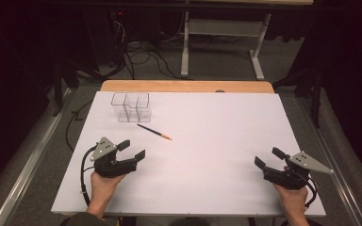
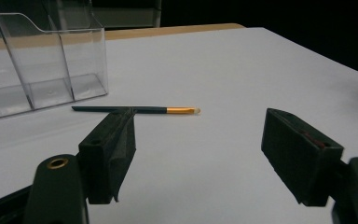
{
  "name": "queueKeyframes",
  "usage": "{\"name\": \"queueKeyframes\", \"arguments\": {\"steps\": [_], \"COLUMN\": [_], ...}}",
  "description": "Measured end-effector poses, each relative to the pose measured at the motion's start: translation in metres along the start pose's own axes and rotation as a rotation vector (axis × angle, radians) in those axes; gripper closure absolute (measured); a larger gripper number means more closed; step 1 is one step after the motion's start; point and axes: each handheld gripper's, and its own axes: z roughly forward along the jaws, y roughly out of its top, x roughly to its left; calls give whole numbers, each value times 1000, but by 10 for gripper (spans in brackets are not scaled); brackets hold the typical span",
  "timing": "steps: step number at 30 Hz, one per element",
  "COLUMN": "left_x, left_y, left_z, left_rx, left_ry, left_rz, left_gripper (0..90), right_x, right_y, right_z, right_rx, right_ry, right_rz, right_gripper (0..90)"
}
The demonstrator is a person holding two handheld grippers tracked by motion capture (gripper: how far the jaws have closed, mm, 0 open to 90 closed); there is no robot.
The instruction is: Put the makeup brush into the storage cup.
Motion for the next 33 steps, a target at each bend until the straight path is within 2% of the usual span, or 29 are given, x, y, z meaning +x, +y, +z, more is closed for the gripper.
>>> {"name": "queueKeyframes", "arguments": {"steps": [7, 16, 33], "left_x": [0, -6, -13], "left_y": [0, 2, 7], "left_z": [2, 7, 8], "left_rx": [4, 23, 18], "left_ry": [-6, -7, -29], "left_rz": [-1, 28, 10], "left_gripper": [263, 250, 231], "right_x": [1, 3, 6], "right_y": [0, 0, -2], "right_z": [2, 2, 5], "right_rx": [8, 8, 28], "right_ry": [3, 19, 33], "right_rz": [4, -1, 3], "right_gripper": [200, 204, 207]}}
